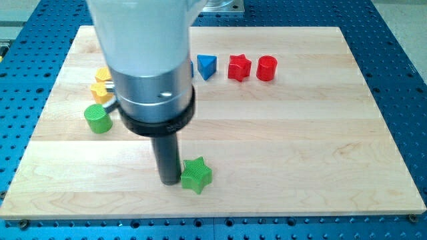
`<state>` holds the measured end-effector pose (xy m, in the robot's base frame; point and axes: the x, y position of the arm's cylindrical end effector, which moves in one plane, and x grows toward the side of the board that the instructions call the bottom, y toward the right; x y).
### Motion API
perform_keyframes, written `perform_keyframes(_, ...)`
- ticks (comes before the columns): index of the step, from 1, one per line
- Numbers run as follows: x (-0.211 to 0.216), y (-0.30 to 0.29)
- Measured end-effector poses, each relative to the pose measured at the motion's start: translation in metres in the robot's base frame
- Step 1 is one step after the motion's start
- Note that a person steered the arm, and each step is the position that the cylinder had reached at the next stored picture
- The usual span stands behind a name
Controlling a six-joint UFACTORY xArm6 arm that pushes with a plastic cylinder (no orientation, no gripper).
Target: Place your arm at the bottom left of the green circle
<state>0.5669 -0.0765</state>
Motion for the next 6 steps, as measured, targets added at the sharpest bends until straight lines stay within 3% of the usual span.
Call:
perform_keyframes(1, -0.012, -0.085)
perform_keyframes(2, 0.005, -0.131)
perform_keyframes(4, 0.006, -0.132)
perform_keyframes(6, -0.071, -0.138)
